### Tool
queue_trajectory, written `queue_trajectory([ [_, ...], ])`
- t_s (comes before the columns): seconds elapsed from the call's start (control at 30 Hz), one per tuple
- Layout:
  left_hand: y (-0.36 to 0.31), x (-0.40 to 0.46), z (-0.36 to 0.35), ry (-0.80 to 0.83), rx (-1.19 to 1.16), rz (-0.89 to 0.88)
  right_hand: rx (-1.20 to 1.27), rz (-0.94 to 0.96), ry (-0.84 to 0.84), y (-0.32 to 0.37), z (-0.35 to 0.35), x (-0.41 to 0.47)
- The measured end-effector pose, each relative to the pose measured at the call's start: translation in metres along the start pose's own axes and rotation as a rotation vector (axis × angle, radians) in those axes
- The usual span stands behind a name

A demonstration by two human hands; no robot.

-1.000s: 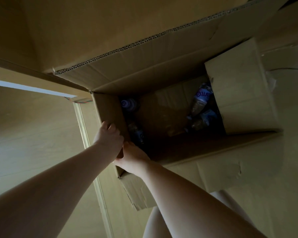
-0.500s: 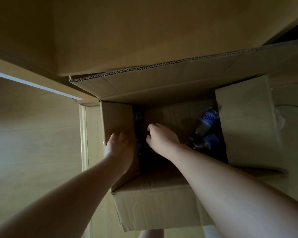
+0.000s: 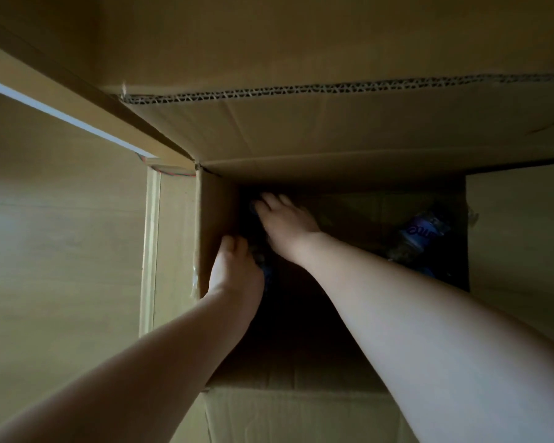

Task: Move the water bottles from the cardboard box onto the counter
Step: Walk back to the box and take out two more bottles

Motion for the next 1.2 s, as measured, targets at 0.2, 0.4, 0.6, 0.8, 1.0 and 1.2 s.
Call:
queue_trajectory([
  [0.2, 0.003, 0.001, -0.001, -0.043, -0.044, 0.018, -0.071, -0.016, 0.014, 0.007, -0.002, 0.026],
  [0.4, 0.005, -0.002, 0.002, -0.049, -0.090, 0.022, -0.198, -0.044, 0.011, 0.004, -0.006, 0.017],
  [0.6, 0.002, -0.009, -0.004, -0.027, -0.255, 0.092, -0.170, -0.020, -0.044, 0.006, 0.011, -0.029],
  [0.8, 0.007, -0.017, -0.003, -0.106, -0.746, 0.139, -0.064, 0.183, -0.122, 0.021, 0.062, -0.095],
  [1.0, 0.024, -0.017, 0.040, -0.184, -1.686, 0.059, -0.032, 0.258, -0.266, 0.034, 0.128, -0.144],
  [1.2, 0.053, -0.051, 0.098, -0.307, -2.170, -0.166, 0.251, 0.260, -0.476, 0.028, 0.196, -0.175],
])
Point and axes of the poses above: each hand's wrist, its own x-axis towards the middle knuckle, its own z-axis out of the back of the hand, y = z × x, the point moved 10 cm from there along x, towards the middle knuckle, and after that the axes turned 5 degrees about z, right-handed, at the moved point
